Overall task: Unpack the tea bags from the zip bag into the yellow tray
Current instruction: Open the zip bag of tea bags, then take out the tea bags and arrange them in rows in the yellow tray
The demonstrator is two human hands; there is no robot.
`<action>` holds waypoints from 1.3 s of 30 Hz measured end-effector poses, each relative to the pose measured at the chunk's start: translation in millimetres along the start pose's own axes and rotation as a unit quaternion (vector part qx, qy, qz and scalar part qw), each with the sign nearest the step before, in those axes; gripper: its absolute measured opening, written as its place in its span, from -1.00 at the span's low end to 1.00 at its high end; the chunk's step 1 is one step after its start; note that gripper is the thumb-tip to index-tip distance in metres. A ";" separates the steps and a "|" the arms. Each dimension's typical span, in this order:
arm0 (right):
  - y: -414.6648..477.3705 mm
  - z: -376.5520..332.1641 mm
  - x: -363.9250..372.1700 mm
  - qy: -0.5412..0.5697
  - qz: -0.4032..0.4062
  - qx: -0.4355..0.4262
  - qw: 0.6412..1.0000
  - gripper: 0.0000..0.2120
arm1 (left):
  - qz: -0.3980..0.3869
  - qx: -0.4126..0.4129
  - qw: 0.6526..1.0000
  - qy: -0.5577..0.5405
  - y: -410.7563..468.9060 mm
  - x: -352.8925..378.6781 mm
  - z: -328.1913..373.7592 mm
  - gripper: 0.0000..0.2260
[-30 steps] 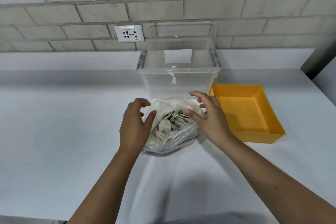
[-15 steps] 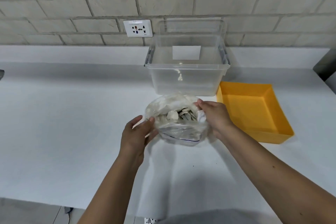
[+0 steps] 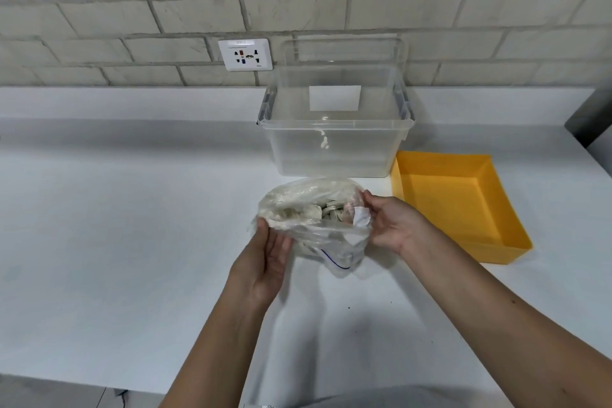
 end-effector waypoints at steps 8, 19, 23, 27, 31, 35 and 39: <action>11.7 -6.9 5.5 -0.029 -0.004 0.017 0.999 -0.68 | -0.052 -0.054 0.990 -0.122 18.7 -1.3 20.0 -0.84; 23.3 -3.5 -8.0 -0.297 -0.039 -0.206 0.932 -0.78 | 0.024 0.308 0.866 0.393 34.2 -25.4 44.7 -0.96; 23.0 -2.7 -8.6 -0.375 -0.003 -0.274 0.885 -0.84 | -0.097 0.408 0.698 0.580 28.0 -16.1 44.3 -0.83; 27.4 -7.8 -7.5 -0.412 0.027 -0.267 0.871 -0.87 | -0.141 0.424 0.594 0.668 31.5 -14.5 49.3 -0.68; 32.4 -17.0 -4.9 -0.430 0.057 -0.217 0.874 -0.67 | -0.156 0.445 0.551 0.688 30.8 -9.7 51.3 -0.66; 27.4 -16.2 -3.3 -0.559 0.098 -0.327 0.756 -0.76 | -0.153 0.452 0.529 0.702 32.5 -8.1 41.4 -0.61; 10.6 -16.3 -8.2 -0.565 -0.024 -0.462 0.683 -0.81 | -0.157 0.433 0.539 0.705 33.8 -6.3 40.7 -0.59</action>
Point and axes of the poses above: each hand's wrist, its own y-axis towards the middle knuckle, its own x-axis out of the palm, z = x × y, the point moved 3 cm from there along y, towards the middle knuckle, and after that the axes turned 6 degrees about -y, right-handed, at the moved point
